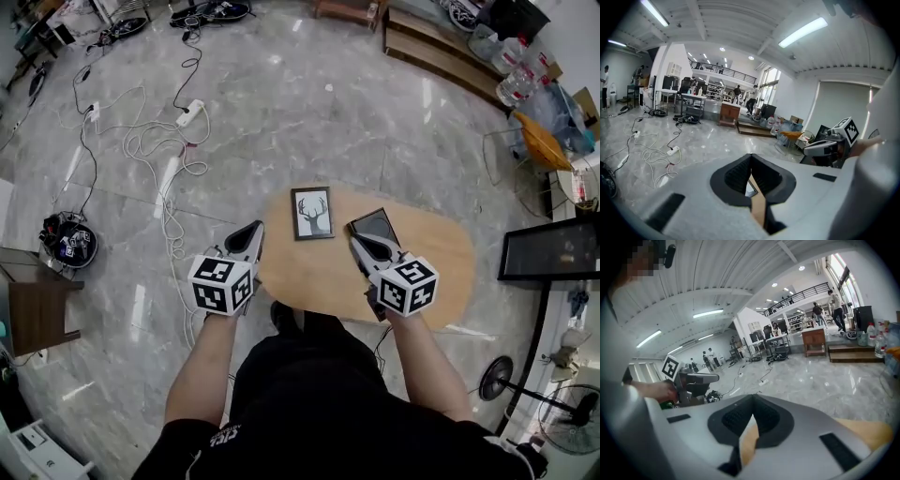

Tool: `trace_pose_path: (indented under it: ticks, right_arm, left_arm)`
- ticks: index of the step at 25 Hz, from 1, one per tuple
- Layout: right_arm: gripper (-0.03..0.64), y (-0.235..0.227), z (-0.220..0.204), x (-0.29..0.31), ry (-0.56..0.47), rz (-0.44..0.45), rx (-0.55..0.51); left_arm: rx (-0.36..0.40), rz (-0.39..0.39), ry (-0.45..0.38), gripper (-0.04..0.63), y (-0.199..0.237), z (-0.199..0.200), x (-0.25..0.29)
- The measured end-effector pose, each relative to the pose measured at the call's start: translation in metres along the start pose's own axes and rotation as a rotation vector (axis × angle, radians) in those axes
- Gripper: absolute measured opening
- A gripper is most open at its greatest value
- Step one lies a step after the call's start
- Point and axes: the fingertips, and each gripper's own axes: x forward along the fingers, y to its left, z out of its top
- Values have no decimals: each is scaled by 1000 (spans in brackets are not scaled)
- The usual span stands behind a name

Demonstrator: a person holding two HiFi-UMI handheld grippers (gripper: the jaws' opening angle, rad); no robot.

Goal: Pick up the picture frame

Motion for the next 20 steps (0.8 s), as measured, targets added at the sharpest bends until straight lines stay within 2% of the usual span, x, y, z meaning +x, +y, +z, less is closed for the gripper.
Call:
trace_pose_path:
  ticks: [10, 20]
  right_arm:
    - [6, -72, -82, 69, 200, -17, 82]
    - [21, -129, -152, 149, 333, -61, 142]
  left_arm:
    - [-55, -9, 155, 9, 17, -71, 79]
    - [-100, -51, 278, 10, 37, -152, 143]
